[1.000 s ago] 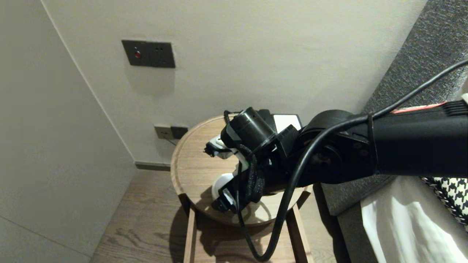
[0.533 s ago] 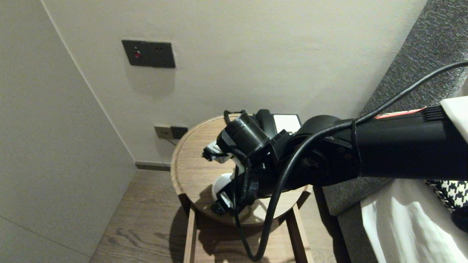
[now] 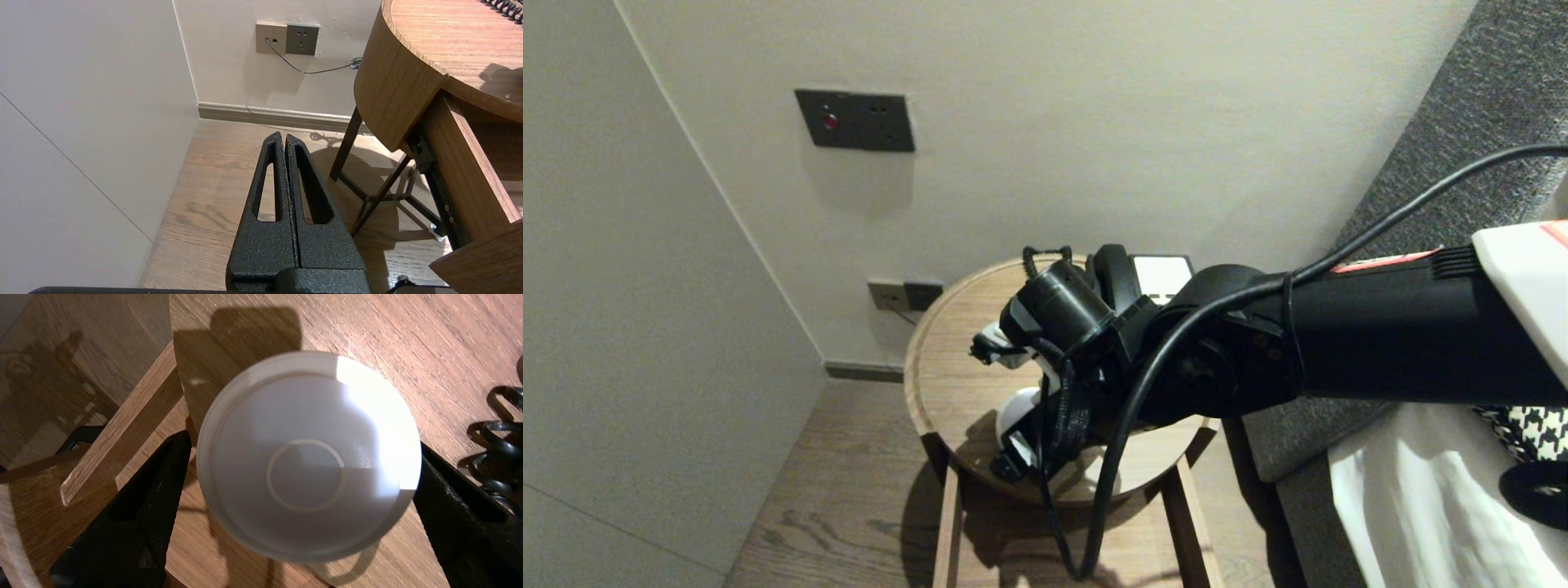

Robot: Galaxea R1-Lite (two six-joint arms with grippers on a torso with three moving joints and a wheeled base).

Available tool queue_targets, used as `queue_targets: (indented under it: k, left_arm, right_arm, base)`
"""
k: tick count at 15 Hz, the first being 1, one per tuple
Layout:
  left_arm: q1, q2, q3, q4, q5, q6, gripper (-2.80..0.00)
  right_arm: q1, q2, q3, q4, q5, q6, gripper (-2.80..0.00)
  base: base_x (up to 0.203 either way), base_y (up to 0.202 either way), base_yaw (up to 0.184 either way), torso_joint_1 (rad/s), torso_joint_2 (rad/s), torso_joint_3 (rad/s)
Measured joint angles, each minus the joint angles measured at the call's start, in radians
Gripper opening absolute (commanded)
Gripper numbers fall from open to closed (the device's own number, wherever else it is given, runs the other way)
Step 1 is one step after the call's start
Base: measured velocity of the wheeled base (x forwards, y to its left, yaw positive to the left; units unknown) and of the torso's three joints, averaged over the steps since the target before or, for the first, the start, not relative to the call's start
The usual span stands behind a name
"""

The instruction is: Put the remote controls on the table in the drawer one by one

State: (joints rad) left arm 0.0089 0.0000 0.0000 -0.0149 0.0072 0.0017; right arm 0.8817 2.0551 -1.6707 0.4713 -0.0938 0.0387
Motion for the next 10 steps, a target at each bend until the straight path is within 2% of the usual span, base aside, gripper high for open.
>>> queue_targets:
  k: [10]
  left_arm:
    - [0.0,0.0,0.0,0.0,0.0,0.0,-2.8]
  right_arm:
    - [-0.003,-0.015,-0.022,0.006,-0.004,0.003,-2.8]
  base:
    - [0.0,0.0,0.0,0.0,0.0,0.0]
